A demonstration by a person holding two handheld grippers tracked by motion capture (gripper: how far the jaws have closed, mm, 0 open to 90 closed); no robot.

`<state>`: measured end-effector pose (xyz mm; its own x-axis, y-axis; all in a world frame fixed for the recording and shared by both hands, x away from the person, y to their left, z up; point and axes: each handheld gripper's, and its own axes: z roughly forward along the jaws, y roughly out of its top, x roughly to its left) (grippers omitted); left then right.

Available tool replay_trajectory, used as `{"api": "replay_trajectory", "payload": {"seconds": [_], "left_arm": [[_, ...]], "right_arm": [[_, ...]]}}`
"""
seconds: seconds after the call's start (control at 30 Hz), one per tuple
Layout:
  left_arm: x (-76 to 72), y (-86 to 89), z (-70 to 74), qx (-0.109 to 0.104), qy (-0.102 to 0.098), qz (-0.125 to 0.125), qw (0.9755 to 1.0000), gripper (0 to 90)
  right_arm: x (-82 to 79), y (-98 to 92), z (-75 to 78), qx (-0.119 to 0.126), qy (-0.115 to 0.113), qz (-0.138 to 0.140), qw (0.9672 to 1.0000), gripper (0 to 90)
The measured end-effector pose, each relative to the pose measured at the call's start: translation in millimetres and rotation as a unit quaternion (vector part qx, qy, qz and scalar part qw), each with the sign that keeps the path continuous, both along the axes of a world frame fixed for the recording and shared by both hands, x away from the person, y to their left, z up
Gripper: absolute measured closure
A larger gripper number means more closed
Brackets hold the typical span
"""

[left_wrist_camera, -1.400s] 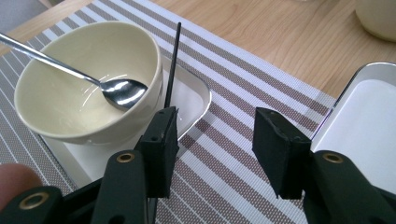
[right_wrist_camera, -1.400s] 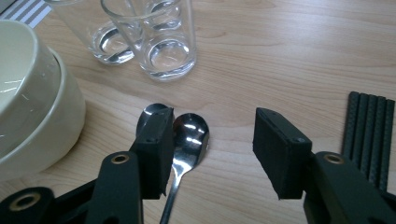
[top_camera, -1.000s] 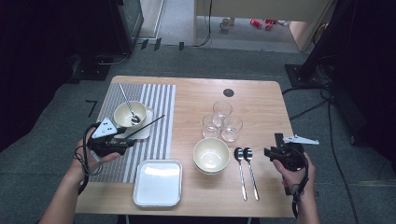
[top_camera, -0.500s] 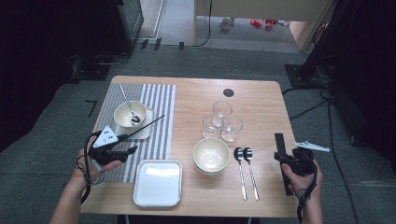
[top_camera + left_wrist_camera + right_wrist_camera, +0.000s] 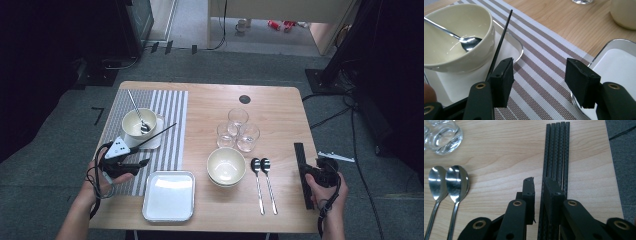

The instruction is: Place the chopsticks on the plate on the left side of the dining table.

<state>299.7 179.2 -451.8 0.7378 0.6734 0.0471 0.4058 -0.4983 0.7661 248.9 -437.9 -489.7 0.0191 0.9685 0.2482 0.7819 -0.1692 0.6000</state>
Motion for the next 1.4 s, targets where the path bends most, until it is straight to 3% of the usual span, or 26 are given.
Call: {"api": "replay_trajectory", "payload": {"seconds": [0.2,0.97,1.4], "left_arm": [[-0.4,-0.2,-0.9,-0.001,0.002,-0.001,1.0000,40.6],[-0.3,-2.1,-3.7,0.001,0.005,-0.004,1.0000,41.0],[0.2,-0.5,-3.1,-0.009,0.008,-0.005,0.9999,41.0]], "right_arm": [[1.8,-1.2,-5.0,0.009,0.004,0.003,0.9999,79.7],[2.7,1.6,-8.1,-0.001,0.013,0.010,0.9999,79.9],[1.8,-3.4,-6.8,0.012,0.010,0.003,0.9999,79.7]]}}
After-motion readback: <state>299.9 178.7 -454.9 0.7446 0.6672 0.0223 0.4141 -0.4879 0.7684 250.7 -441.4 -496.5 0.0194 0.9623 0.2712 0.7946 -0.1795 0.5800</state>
